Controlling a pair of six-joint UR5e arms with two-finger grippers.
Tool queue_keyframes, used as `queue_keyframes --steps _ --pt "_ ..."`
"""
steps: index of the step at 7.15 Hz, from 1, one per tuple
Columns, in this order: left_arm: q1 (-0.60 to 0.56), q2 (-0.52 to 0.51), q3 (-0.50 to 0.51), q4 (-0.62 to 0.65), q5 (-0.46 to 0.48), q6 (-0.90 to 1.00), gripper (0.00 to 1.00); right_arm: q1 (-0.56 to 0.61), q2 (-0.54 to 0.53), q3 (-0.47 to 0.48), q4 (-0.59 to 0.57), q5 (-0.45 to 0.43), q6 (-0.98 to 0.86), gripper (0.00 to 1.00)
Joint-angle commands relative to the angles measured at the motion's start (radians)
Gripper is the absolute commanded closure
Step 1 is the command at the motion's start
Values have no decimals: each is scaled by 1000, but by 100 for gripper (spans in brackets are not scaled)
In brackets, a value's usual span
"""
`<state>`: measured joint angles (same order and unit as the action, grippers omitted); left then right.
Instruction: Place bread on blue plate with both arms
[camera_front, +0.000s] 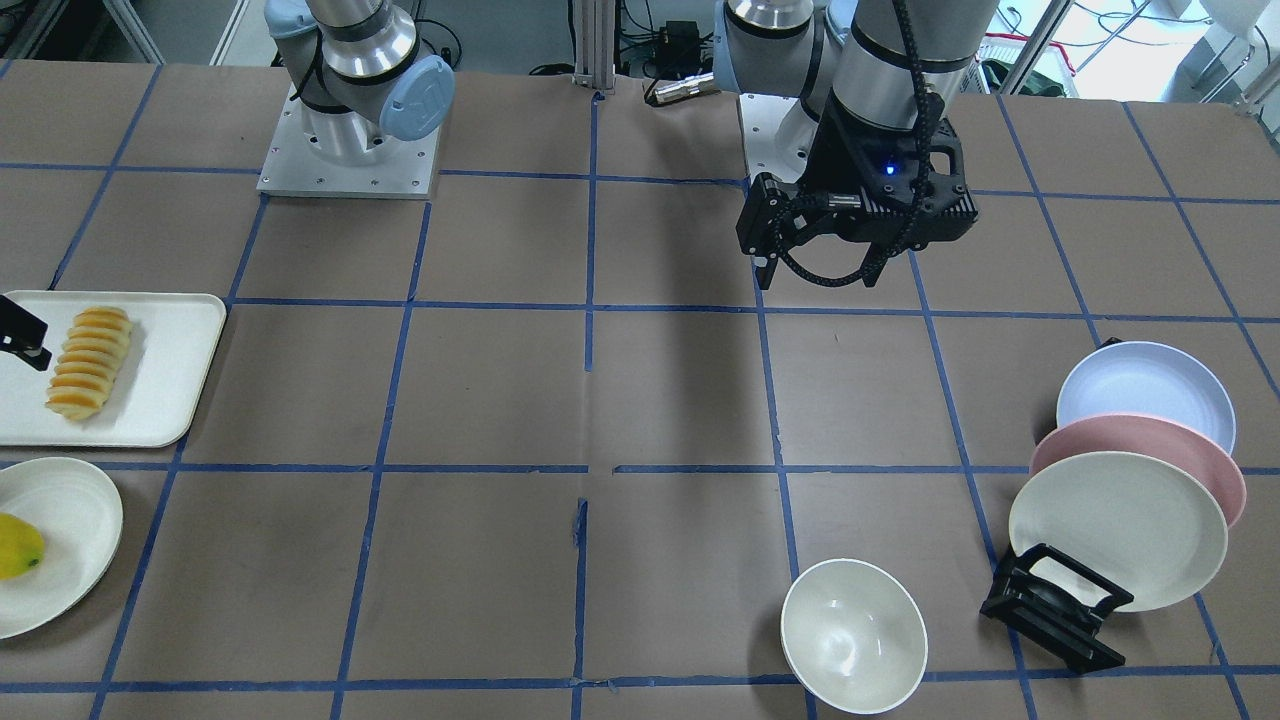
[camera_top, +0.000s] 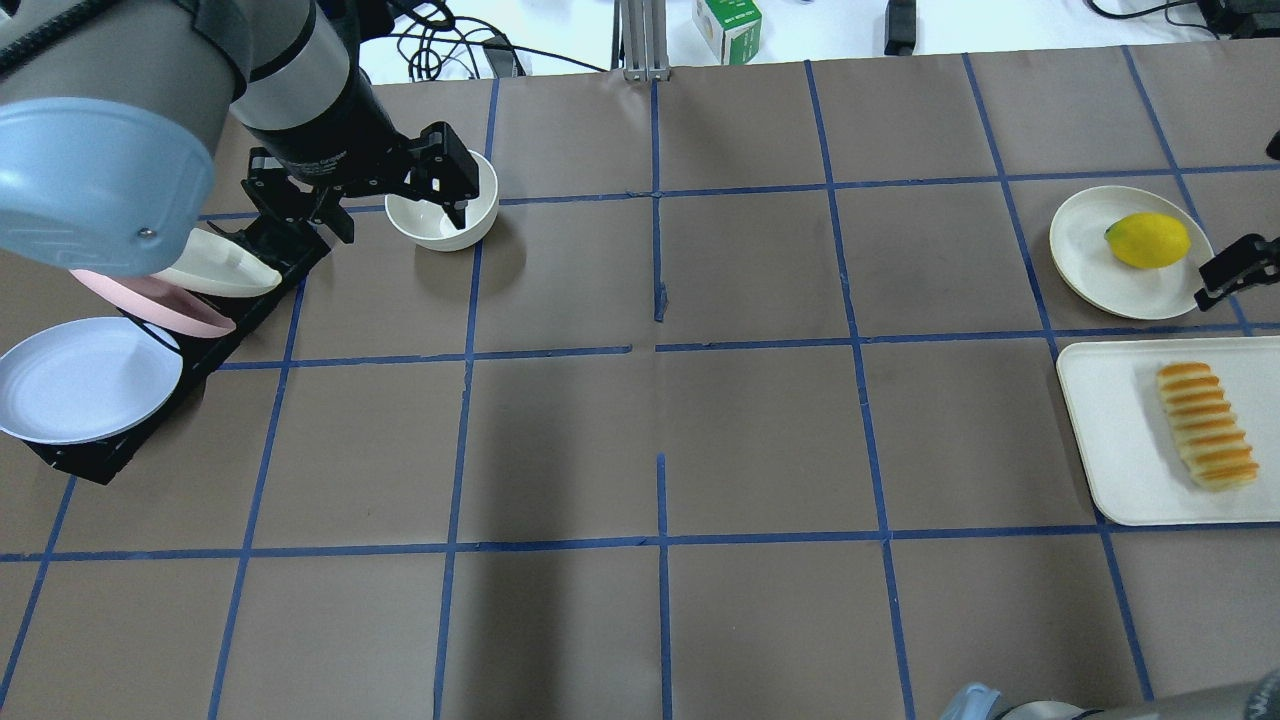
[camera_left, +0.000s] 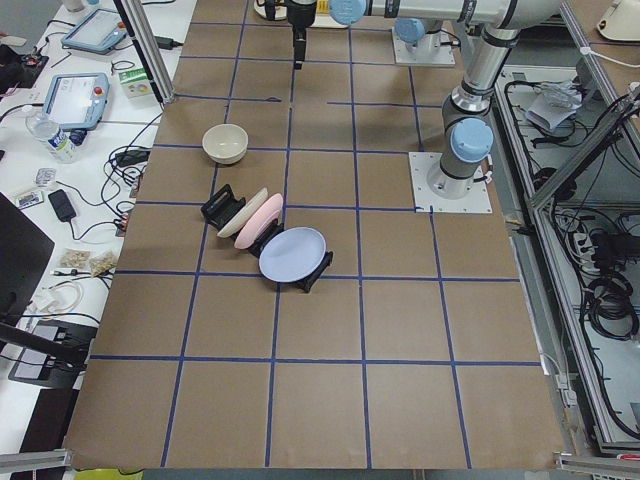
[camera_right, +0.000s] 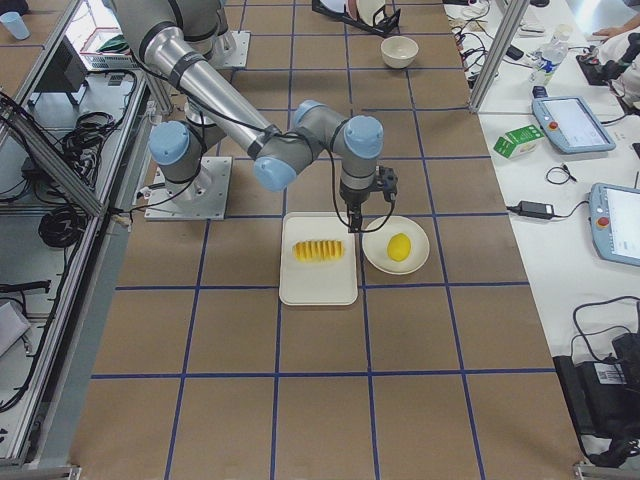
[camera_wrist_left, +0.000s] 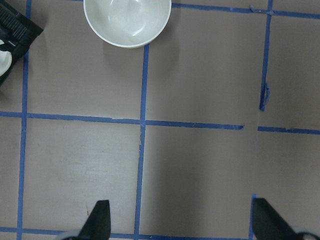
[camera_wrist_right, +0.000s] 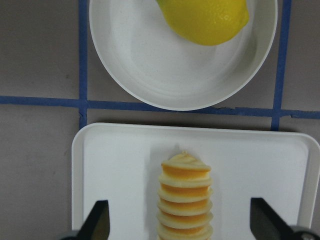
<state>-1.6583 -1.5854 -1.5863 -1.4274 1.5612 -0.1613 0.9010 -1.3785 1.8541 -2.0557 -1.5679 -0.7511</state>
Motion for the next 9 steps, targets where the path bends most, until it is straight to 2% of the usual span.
queue_keyframes --steps 1,3,4,5,6,7,9 --pt "-3 -17 2 5 -1 -3 0 -36 2 117 -90 0 -54 0" --pt "14 8 0 8 -3 28 0 -65 53 120 -92 0 -54 0" --pt "55 19 2 5 8 210 0 -66 90 122 -98 -9 -56 0" --pt "110 37 8 2 44 283 0 -66 107 120 -122 -73 -53 0" --pt "161 65 12 -8 75 287 0 -66 117 129 -127 -83 -50 0" --pt "222 80 -4 -8 151 278 0 -66 122 142 -130 -84 -50 0" --pt "465 76 -68 -7 168 281 0 -66 122 146 -130 -84 -48 0"
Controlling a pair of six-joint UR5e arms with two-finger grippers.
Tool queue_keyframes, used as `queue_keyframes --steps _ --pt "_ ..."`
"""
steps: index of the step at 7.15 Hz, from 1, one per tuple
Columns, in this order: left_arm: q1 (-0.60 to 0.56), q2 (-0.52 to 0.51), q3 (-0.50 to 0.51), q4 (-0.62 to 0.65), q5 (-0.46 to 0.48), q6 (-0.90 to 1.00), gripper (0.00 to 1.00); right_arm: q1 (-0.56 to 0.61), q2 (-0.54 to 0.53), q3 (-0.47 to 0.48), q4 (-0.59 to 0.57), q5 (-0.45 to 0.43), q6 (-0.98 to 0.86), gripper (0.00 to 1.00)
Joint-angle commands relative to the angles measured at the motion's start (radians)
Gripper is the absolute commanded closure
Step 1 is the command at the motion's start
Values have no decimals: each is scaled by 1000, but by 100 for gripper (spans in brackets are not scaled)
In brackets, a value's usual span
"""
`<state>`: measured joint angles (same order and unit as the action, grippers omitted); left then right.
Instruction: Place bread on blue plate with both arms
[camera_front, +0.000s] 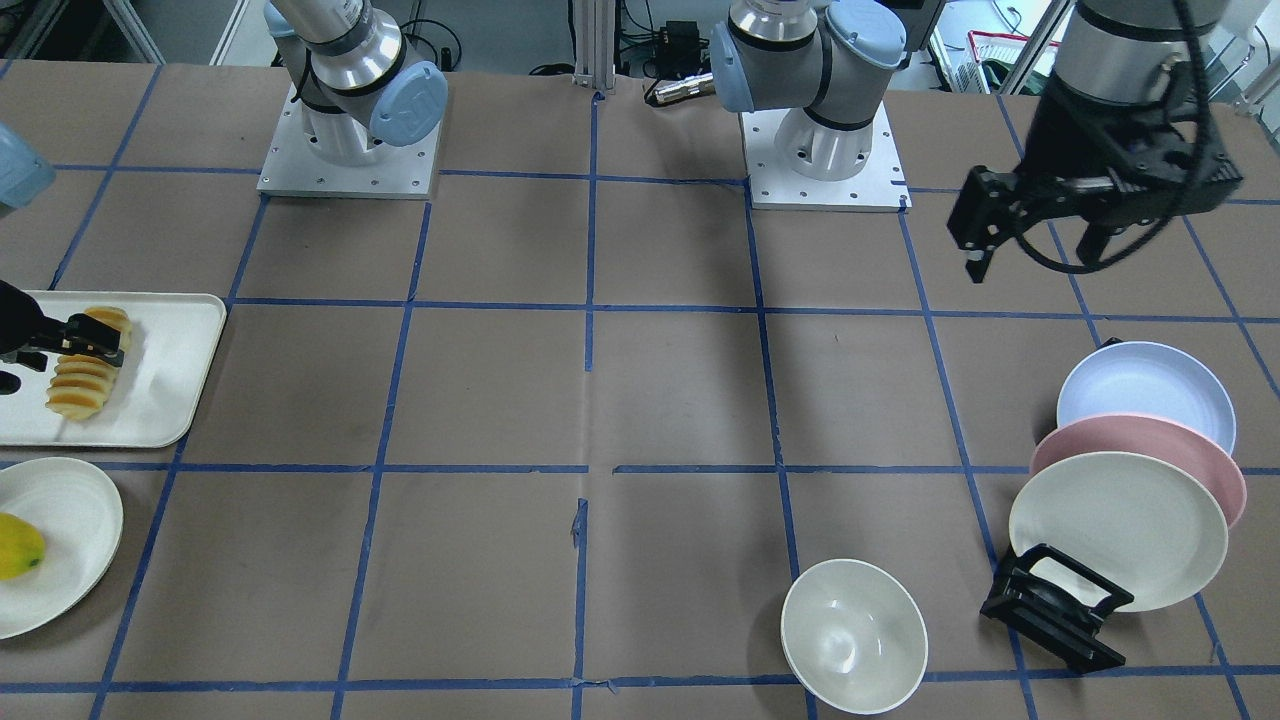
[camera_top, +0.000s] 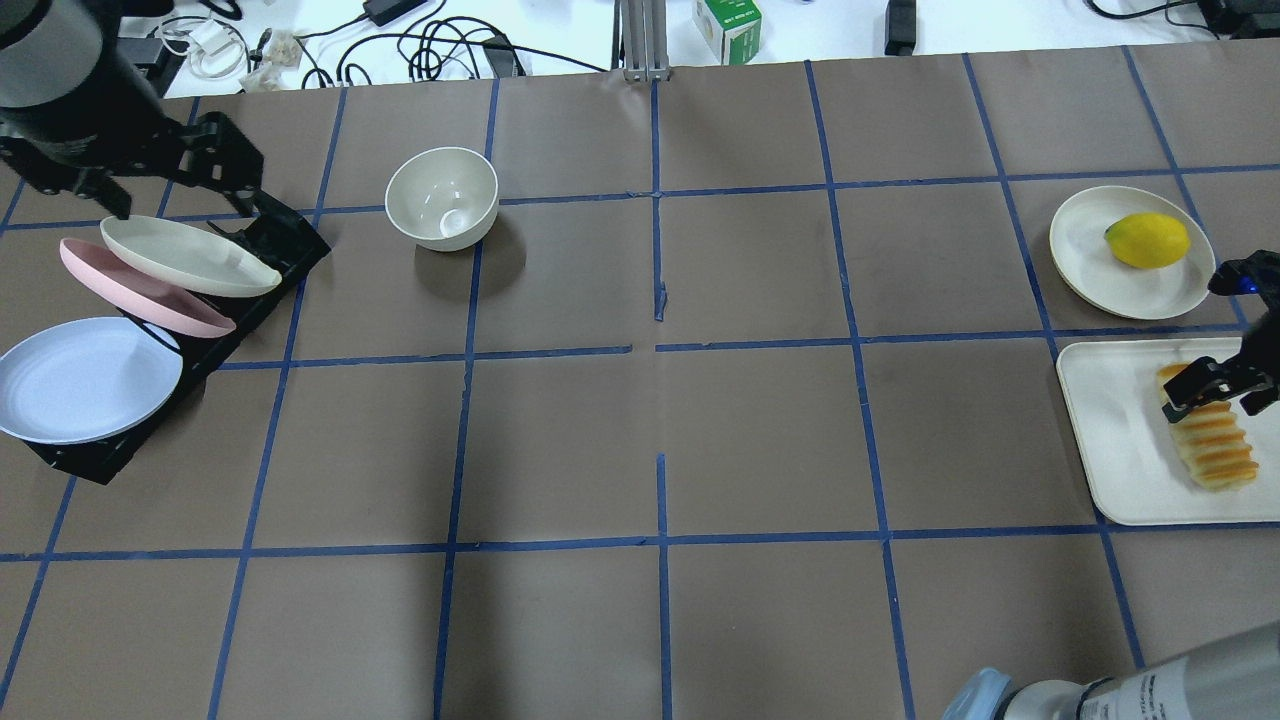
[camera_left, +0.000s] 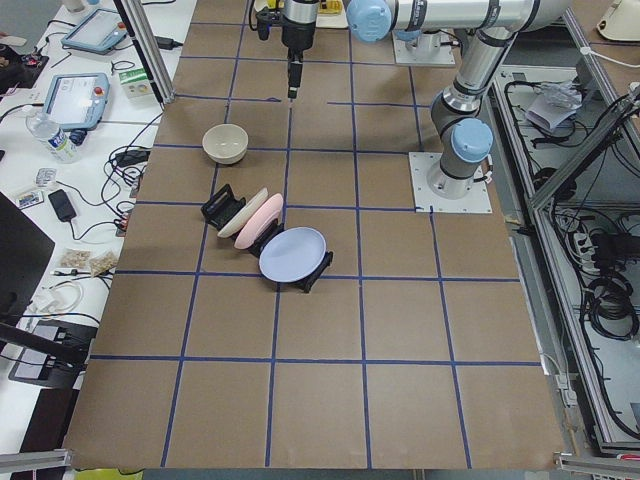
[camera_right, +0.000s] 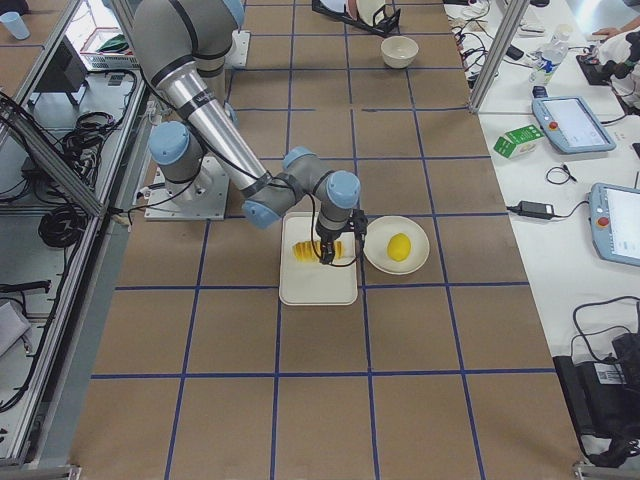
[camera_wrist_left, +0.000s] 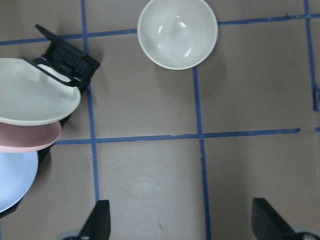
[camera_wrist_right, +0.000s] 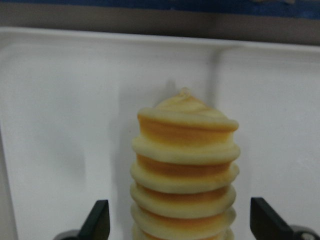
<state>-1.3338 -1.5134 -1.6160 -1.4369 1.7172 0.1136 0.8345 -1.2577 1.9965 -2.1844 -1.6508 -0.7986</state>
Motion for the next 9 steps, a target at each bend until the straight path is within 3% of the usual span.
queue_keyframes --steps 1,3,5,6,7,9 --pt "230 -8 -36 12 22 -5 0 0 10 2 -2 0 -4 0" --pt "414 -78 -59 26 16 -6 0 0 26 -1 -2 -1 -1 0" --pt "493 -228 -91 258 25 9 0 0 29 -5 -3 2 9 0" --pt "519 -298 -96 312 22 8 0 1 27 -5 -3 0 21 10" --pt "542 -353 -99 381 27 9 0 2 29 -1 3 -6 21 69" --pt "577 -418 -101 385 22 1 6 3 20 -4 12 -87 24 100"
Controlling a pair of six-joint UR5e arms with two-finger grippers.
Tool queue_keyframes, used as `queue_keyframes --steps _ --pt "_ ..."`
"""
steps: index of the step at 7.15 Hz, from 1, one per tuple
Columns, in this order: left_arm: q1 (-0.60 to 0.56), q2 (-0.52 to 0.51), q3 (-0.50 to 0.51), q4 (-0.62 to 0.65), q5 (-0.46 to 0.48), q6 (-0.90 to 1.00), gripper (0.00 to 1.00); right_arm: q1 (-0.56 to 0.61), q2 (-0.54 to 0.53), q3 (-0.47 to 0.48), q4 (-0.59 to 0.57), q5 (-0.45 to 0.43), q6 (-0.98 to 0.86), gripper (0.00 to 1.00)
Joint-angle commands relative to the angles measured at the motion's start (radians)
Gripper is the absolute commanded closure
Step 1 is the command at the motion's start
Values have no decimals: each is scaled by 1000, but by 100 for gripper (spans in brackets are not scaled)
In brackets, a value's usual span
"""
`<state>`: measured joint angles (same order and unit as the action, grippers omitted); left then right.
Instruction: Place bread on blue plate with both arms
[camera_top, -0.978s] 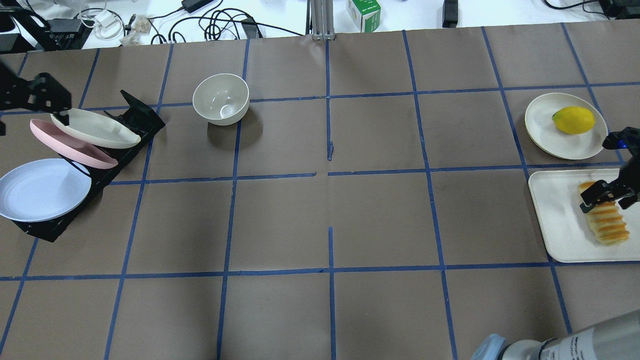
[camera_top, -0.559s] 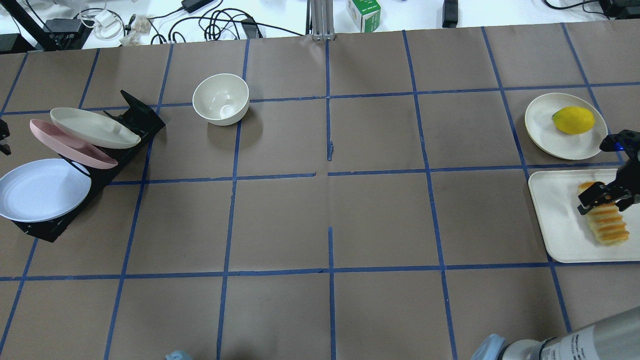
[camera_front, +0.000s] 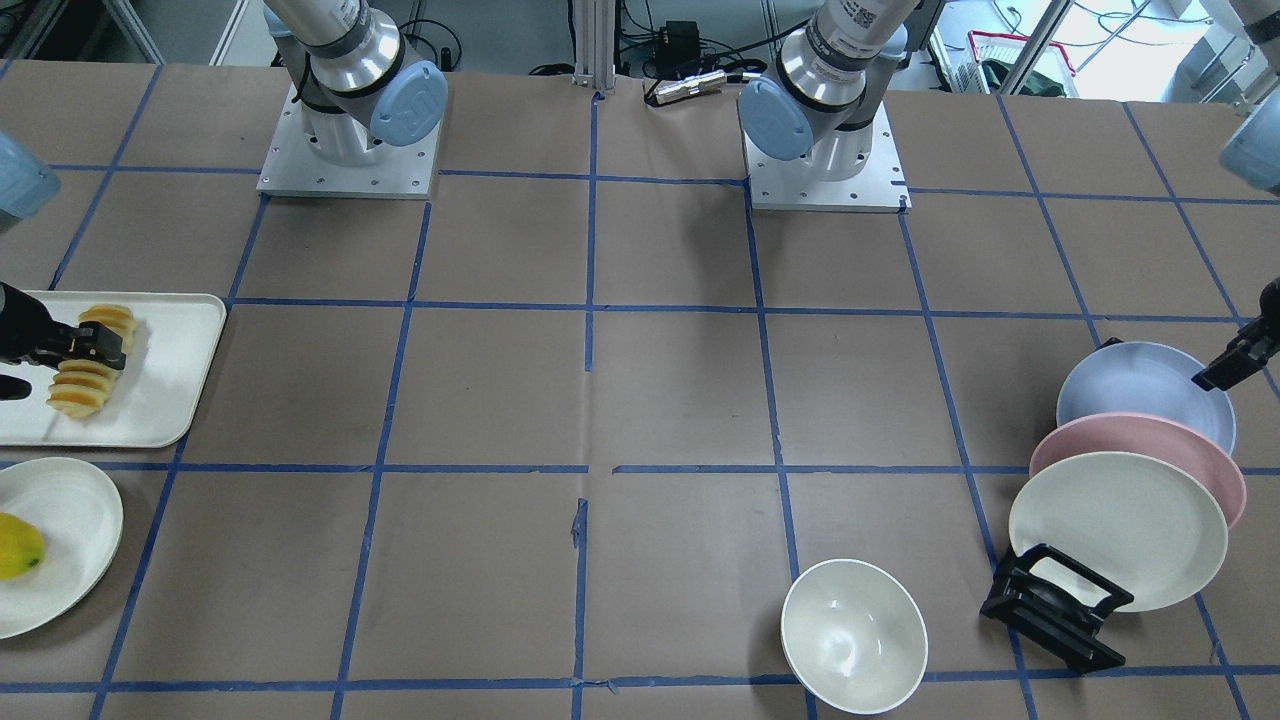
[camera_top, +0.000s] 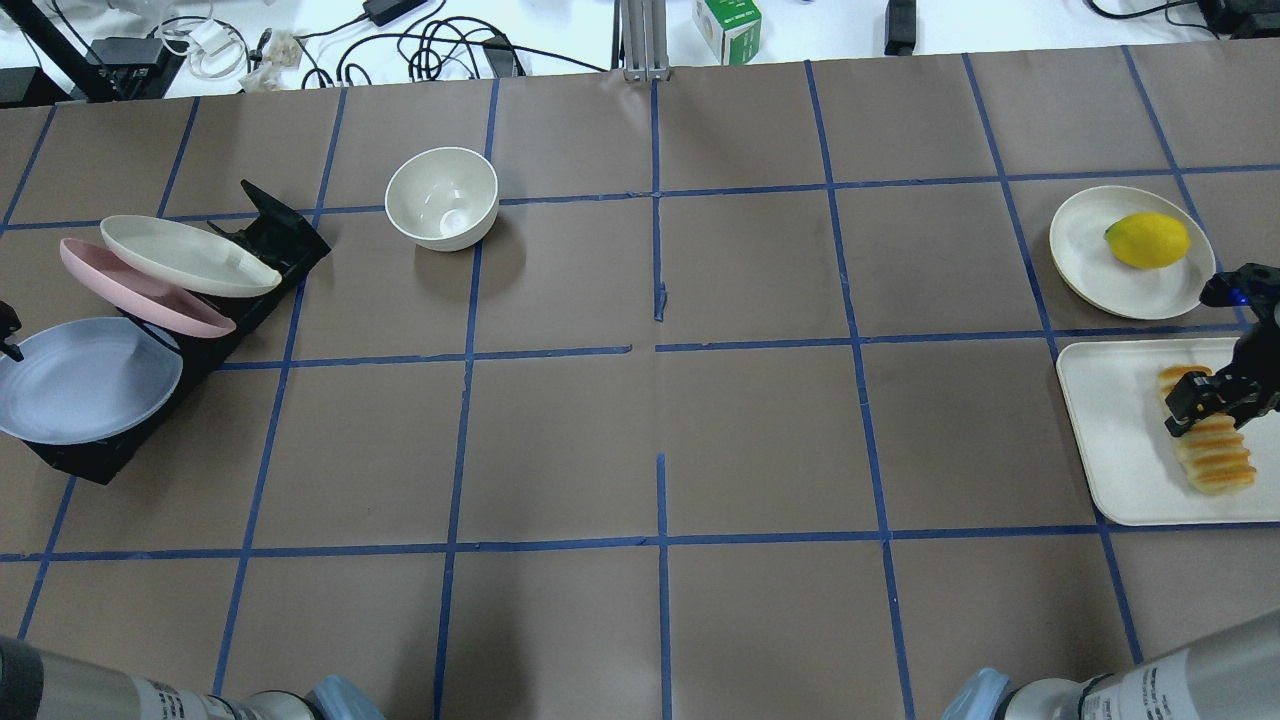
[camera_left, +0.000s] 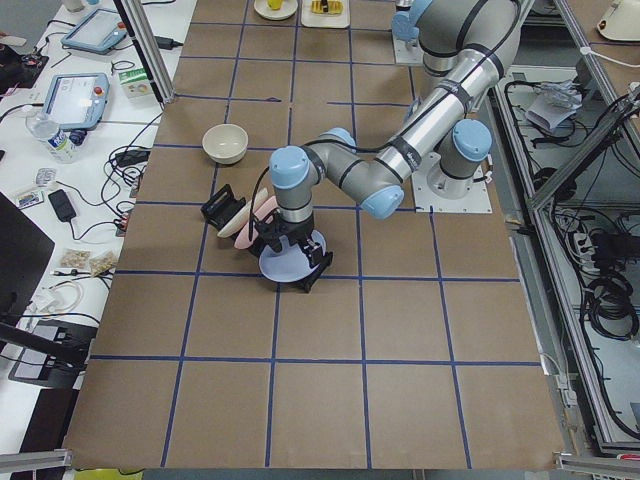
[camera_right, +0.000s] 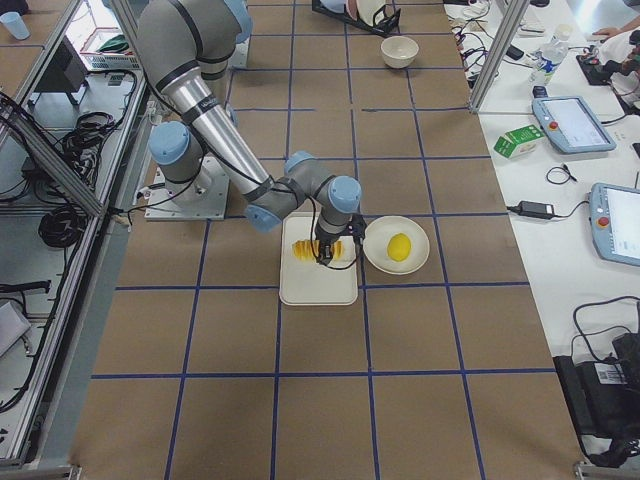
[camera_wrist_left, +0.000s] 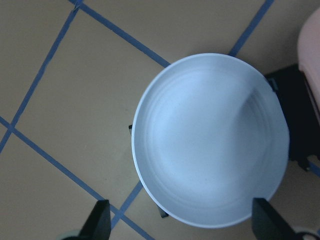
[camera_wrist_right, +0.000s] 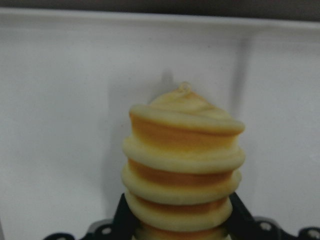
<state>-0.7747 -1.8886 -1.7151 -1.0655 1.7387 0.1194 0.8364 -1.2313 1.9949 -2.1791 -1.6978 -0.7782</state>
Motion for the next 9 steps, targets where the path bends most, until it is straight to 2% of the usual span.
queue_keyframes --steps 1,2,4,5,7,9 --pt "25 -50 -1 12 2 -1 19 9 -20 -4 7 -27 -3 100" --pt "35 -61 0 13 -1 3 32 15 -48 -4 9 -25 -1 100" --pt "37 -67 0 15 -1 5 91 32 -76 -4 16 -19 1 100" --pt "37 -64 3 13 -2 8 100 38 -83 -4 16 -17 2 100" --pt "40 -53 8 13 7 25 100 47 -119 -5 34 -8 4 100" --pt "41 -23 22 -20 8 34 100 69 -146 -66 138 1 40 100"
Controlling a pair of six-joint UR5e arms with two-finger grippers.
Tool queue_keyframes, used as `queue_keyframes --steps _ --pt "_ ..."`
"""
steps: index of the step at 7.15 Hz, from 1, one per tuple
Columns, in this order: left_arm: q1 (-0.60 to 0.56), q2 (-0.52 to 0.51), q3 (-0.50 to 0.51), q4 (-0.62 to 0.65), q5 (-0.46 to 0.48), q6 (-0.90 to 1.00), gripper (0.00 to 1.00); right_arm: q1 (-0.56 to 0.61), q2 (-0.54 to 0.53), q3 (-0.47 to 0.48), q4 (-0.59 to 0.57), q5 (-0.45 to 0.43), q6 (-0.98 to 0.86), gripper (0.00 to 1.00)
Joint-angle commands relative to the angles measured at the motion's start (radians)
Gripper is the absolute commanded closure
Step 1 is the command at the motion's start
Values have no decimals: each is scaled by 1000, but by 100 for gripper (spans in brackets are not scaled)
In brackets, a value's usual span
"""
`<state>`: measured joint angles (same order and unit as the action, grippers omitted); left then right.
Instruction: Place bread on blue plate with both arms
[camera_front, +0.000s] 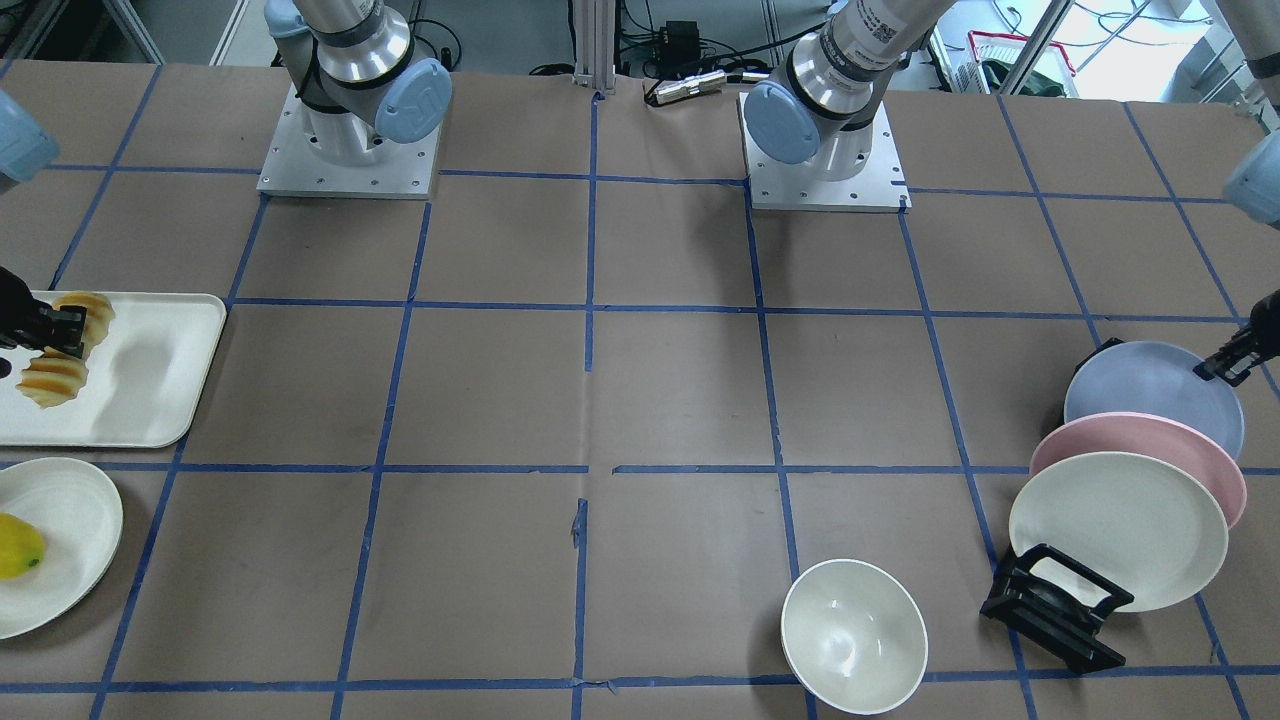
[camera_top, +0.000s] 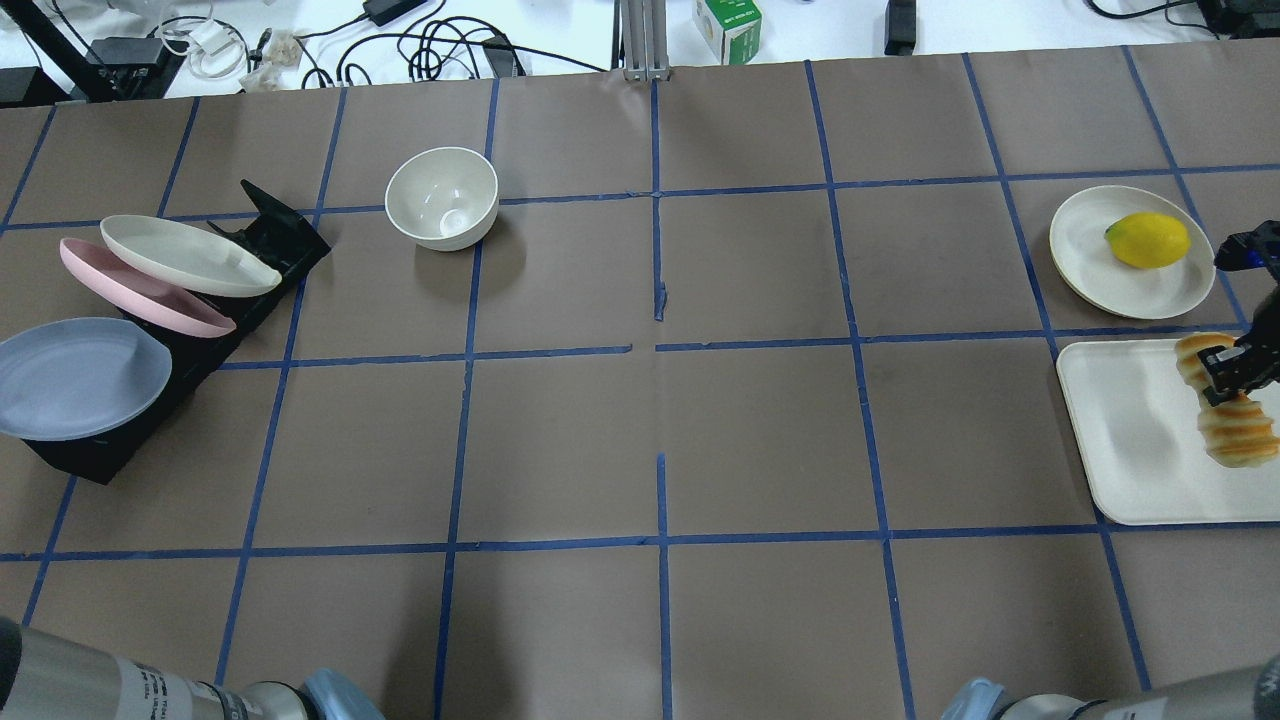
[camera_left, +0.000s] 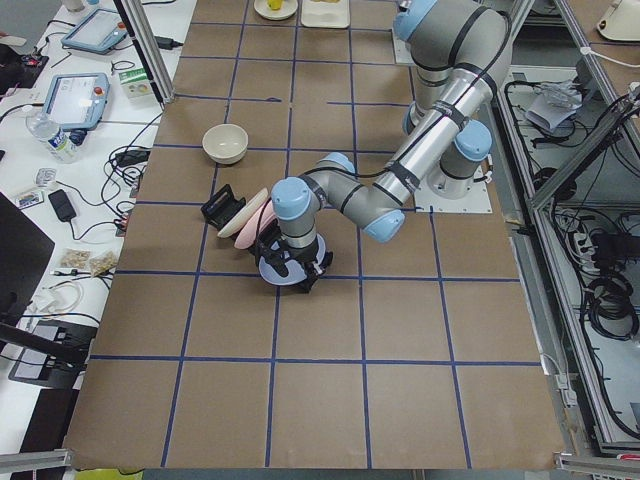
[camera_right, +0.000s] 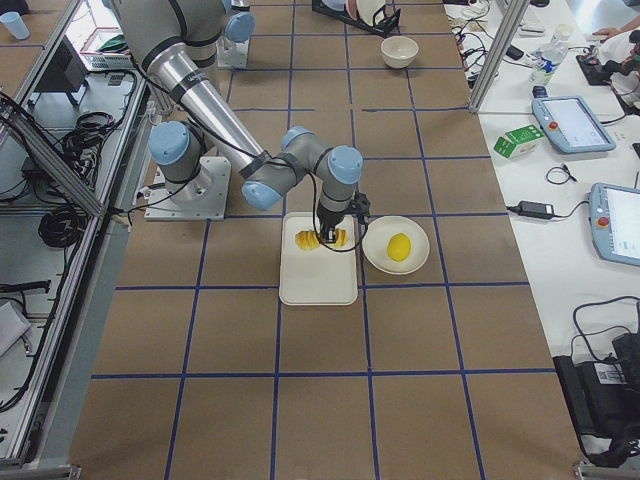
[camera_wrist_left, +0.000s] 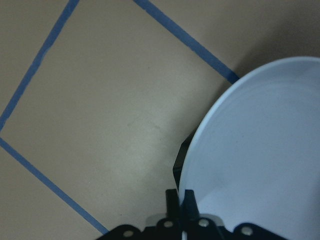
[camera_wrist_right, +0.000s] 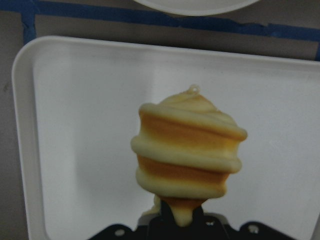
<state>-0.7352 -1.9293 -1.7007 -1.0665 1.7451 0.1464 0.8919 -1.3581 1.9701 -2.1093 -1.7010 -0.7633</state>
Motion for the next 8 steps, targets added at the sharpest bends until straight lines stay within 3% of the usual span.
queue_keyframes --steps 1,3,5,6,8 --pt "5 42 12 -21 26 15 100 47 -30 -115 172 4 60 100" --pt "5 107 18 -58 77 53 100 111 -27 -267 390 6 180 100" --pt "8 208 22 -177 96 90 100 139 -32 -287 411 4 208 100" --pt "8 263 33 -215 166 94 100 157 -33 -293 420 3 213 100" --pt "-16 355 55 -368 136 122 100 163 -33 -303 426 4 217 100"
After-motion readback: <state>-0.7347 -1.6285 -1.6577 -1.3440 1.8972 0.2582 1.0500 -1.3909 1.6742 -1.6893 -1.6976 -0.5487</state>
